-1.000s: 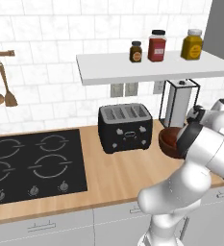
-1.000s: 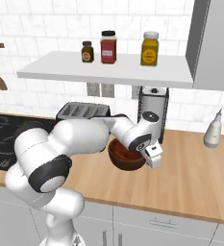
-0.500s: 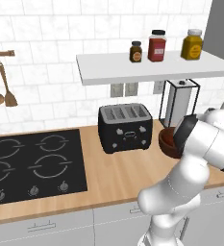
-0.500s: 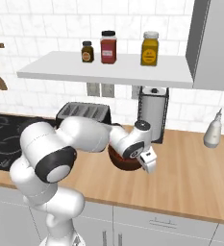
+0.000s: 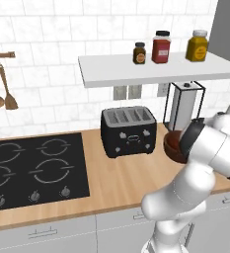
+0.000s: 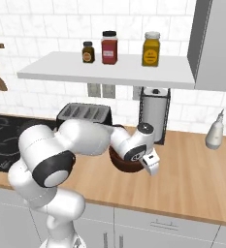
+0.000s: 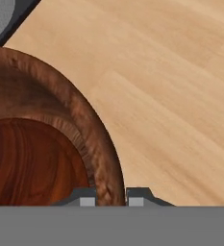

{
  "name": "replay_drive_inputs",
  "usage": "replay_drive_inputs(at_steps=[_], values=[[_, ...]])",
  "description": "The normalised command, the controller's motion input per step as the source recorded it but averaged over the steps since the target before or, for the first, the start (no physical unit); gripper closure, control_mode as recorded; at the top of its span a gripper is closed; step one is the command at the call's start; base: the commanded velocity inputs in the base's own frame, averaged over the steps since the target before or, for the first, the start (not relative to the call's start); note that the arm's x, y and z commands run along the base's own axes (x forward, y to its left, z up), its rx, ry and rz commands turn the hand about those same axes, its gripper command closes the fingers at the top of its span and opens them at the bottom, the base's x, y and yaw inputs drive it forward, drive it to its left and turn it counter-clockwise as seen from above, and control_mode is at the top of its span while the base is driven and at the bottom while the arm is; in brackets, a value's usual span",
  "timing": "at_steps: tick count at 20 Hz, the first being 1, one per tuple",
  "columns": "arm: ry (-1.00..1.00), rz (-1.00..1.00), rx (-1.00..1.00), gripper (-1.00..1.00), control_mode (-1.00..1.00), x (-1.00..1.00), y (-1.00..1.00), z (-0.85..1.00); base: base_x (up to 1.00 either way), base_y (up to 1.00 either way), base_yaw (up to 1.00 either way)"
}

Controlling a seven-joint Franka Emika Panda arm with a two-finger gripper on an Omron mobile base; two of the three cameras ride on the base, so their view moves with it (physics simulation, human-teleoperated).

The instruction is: Pick up the bowls on the counter and stack them on top of one another in the open cabinet. Place the smaller bowl on top of the larger bowl.

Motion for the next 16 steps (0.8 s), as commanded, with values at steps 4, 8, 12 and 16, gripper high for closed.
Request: replay_drive_inputs(at_steps=[4,8,12,16], values=[[-0.17,0.0,0.0,1.0,-1.0,-0.59,0.0,0.61,0.0,0.0,0.0],[-0.14,0.0,0.0,1.0,-1.0,-0.95,0.12,0.75,0.0,0.0,0.0],[-0.13,0.02,0.0,1.0,-1.0,-0.89,0.38,1.0,0.0,0.0,0.0],[-0.12,0.0,0.0,1.0,-1.0,-0.42,0.8,1.0,0.0,0.0,0.0]])
